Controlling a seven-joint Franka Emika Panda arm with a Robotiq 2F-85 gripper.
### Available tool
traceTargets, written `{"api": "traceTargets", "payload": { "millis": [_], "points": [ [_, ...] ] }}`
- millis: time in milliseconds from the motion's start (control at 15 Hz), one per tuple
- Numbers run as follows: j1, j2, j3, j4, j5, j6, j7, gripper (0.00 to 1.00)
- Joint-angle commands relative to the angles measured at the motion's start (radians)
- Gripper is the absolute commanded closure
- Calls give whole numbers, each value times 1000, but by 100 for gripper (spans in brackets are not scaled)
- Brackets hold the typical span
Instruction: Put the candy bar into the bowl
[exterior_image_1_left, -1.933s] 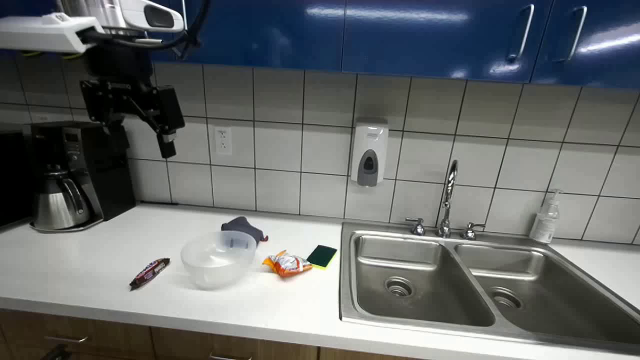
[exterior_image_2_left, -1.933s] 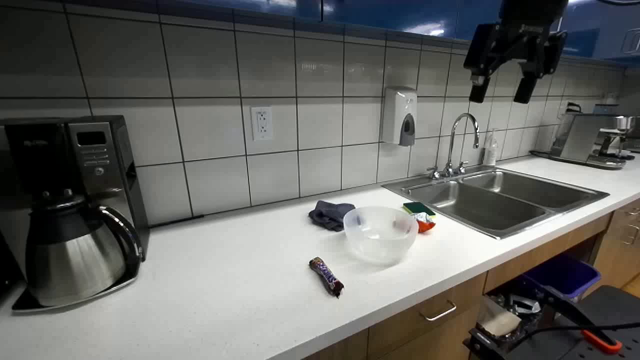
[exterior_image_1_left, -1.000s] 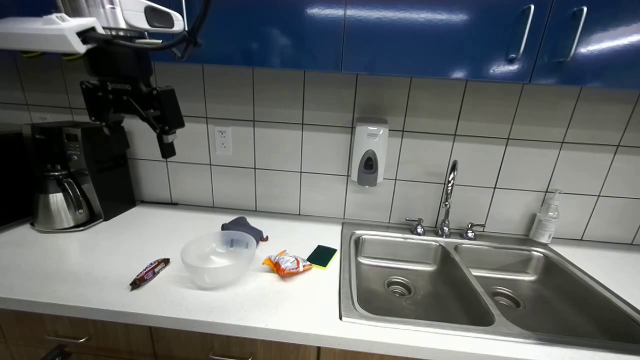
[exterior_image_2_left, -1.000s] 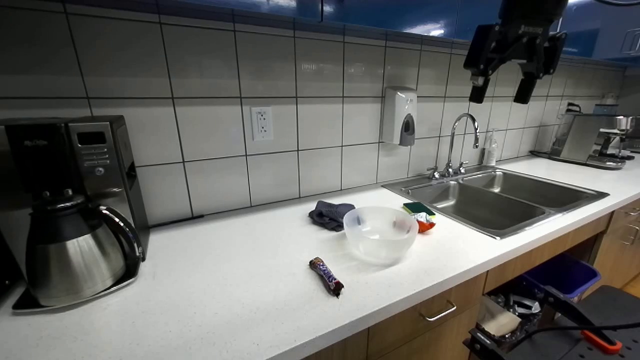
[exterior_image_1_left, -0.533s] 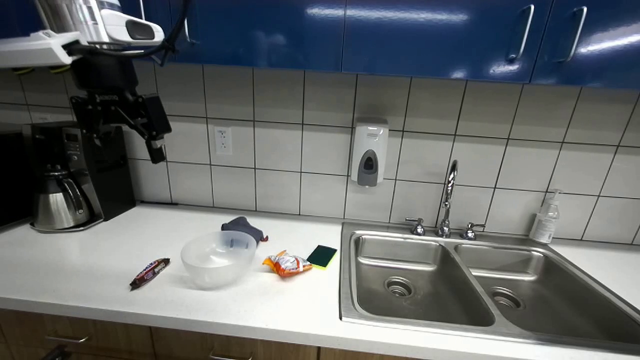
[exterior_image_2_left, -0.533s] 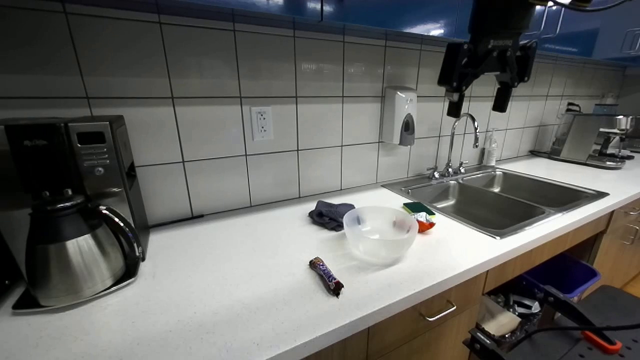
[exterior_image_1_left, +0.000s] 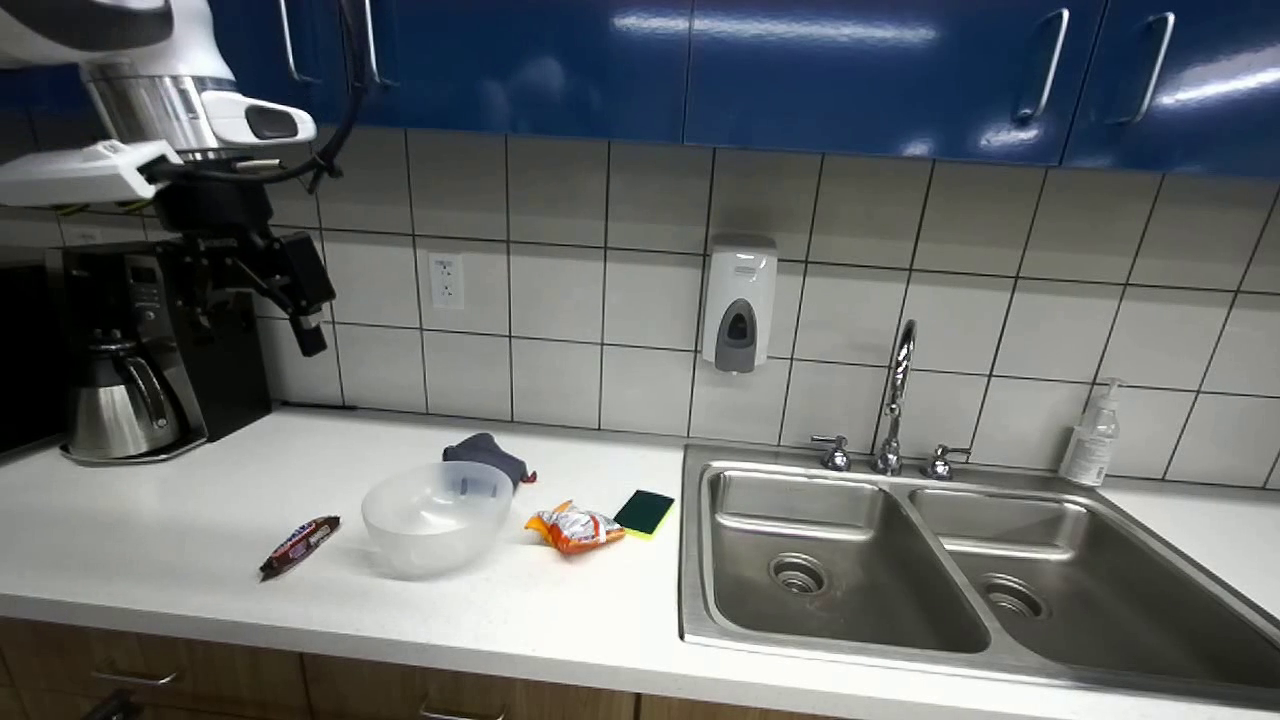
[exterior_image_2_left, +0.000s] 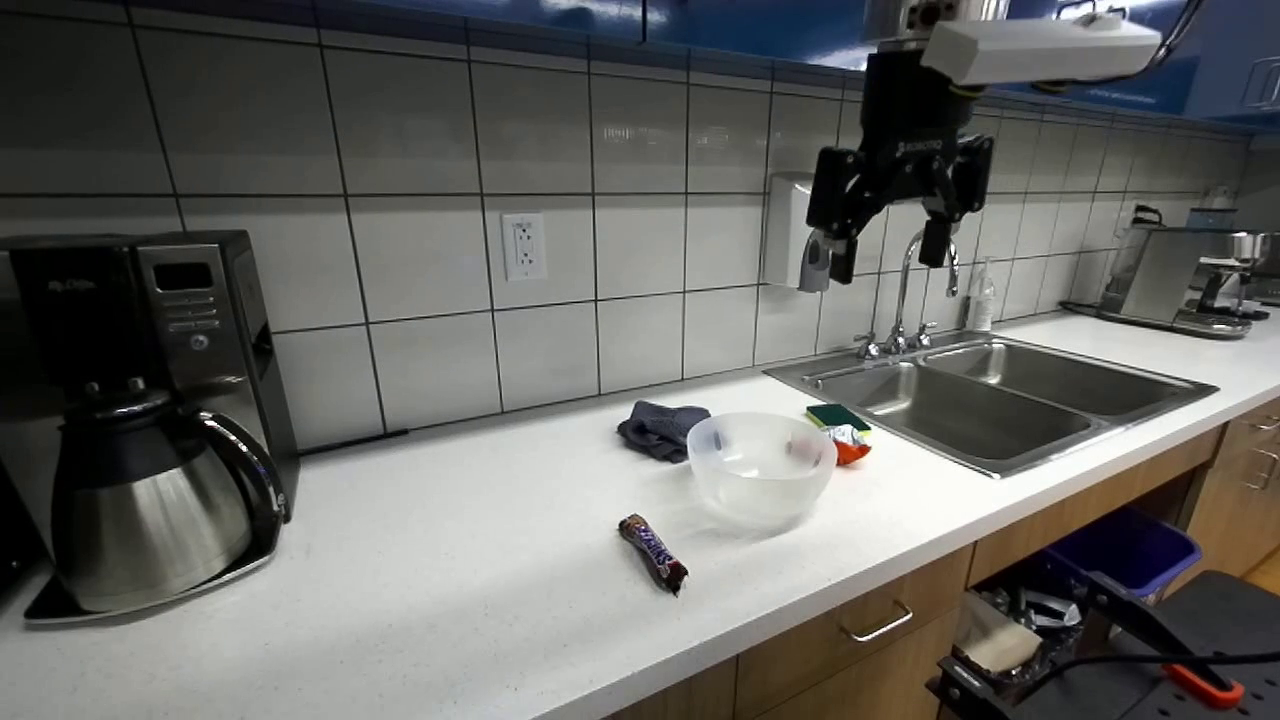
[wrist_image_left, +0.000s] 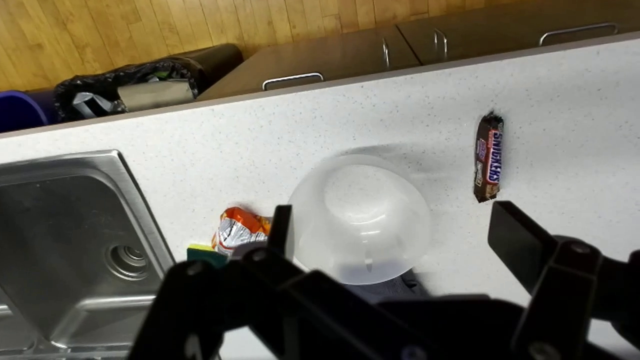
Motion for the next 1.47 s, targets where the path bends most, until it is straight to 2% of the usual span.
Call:
{"api": "traceTargets", "payload": {
  "millis": [0,467,867,1400],
  "points": [
    [25,138,13,55,-35,67,8,0],
    [68,366,26,169,-101,139,23,0],
    [89,562,48,303,-157,151,150,0],
    [188,769,27,437,-209,151,323,0]
  ]
}}
